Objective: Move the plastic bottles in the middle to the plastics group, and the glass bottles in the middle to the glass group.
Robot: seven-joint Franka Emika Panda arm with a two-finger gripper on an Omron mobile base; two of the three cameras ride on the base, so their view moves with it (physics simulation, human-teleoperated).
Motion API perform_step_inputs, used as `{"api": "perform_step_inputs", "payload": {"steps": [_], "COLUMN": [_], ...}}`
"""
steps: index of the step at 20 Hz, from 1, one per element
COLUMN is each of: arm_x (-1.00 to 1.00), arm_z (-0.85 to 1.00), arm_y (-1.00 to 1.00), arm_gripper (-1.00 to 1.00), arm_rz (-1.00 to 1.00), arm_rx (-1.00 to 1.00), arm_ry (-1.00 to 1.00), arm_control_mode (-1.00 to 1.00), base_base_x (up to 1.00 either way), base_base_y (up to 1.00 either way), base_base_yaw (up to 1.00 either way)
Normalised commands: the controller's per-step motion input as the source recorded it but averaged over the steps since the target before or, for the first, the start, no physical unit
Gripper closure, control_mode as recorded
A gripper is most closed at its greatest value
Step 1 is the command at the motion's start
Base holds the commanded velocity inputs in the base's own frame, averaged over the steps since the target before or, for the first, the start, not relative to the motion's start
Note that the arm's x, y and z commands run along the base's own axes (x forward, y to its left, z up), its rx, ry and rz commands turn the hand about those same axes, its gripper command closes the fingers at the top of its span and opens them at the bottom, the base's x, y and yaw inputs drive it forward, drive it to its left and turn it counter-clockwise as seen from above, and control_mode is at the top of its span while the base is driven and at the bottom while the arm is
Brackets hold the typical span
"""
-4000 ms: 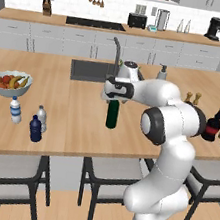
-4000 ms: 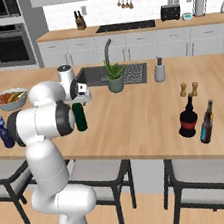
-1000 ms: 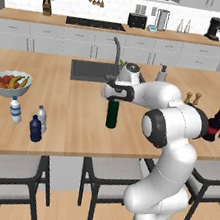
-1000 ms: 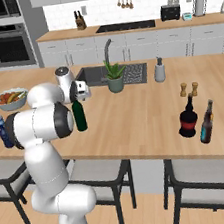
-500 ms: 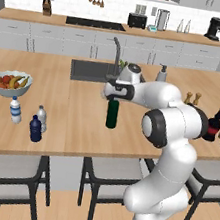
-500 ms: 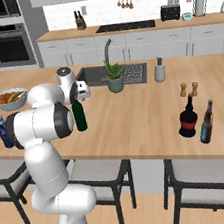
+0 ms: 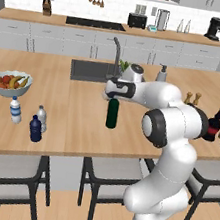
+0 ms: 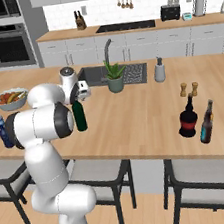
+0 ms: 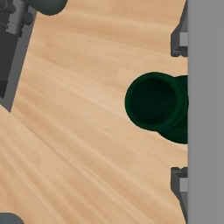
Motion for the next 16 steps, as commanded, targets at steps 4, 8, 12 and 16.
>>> {"api": "perform_step_inputs", "payload": {"steps": [4, 8, 12, 16], "arm_x": [0.00, 0.00, 0.00, 0.02], "arm_z": [0.00, 0.00, 0.00, 0.00], "arm_y": [0.00, 0.00, 0.00, 0.00], "arm_gripper": [-1.00, -1.00, -1.00, -1.00], "arm_rz": [0.03, 0.00, -0.01, -0.03], "arm_rx": [0.00, 0.00, 0.00, 0.00], "arm_ry": [0.00, 0.00, 0.00, 0.00], "arm_control_mode": [-1.00, -1.00, -1.00, -1.00], "base_base_x": [0.00, 0.00, 0.00, 0.00], "base_base_y": [0.00, 0.00, 0.00, 0.00], "base_base_yaw": [0.00, 0.00, 0.00, 0.00]}}
